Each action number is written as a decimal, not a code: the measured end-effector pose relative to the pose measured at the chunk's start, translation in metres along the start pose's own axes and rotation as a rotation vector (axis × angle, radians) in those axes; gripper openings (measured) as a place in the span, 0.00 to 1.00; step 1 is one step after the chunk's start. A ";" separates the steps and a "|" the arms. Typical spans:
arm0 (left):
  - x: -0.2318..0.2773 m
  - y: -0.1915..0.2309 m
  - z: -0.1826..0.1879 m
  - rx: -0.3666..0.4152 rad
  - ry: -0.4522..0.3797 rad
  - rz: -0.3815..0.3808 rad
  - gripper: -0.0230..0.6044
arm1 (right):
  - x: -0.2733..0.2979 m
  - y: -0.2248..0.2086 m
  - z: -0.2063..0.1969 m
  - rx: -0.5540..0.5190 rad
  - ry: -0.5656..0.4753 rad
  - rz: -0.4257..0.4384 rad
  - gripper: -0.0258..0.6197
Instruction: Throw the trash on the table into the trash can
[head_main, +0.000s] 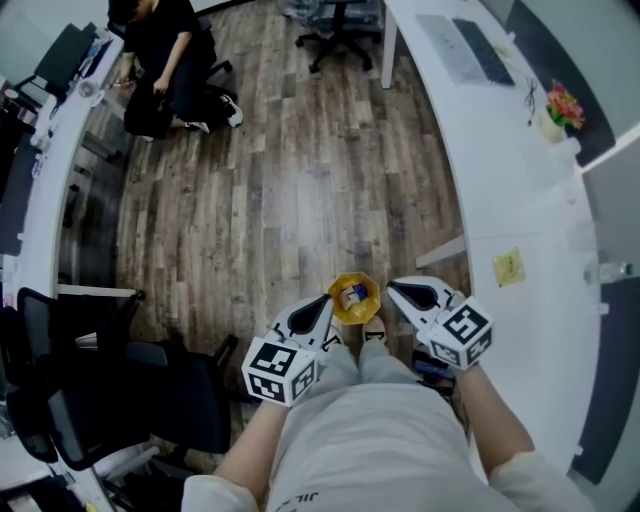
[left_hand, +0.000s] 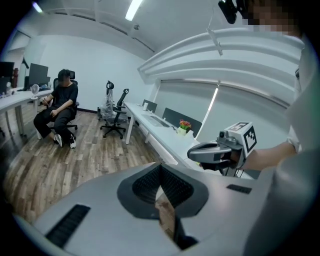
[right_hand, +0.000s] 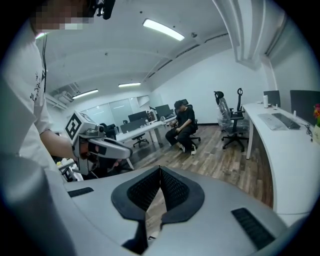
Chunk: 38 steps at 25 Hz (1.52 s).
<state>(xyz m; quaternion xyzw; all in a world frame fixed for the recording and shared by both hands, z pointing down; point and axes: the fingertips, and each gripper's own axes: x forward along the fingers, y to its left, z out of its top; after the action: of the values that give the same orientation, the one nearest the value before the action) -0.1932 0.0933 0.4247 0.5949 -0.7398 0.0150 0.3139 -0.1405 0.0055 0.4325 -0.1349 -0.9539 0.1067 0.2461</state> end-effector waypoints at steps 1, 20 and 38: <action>0.000 0.001 0.001 0.008 0.008 0.005 0.03 | -0.001 -0.001 0.001 0.001 -0.004 -0.003 0.09; 0.030 -0.036 0.035 0.040 -0.032 -0.177 0.04 | -0.059 -0.036 0.002 0.031 -0.063 -0.198 0.09; 0.107 -0.150 0.049 0.200 0.062 -0.486 0.04 | -0.233 -0.108 -0.076 0.208 -0.089 -0.661 0.09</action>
<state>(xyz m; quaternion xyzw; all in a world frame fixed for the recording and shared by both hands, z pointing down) -0.0914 -0.0628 0.3844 0.7825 -0.5600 0.0307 0.2705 0.0712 -0.1578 0.4239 0.2120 -0.9397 0.1237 0.2381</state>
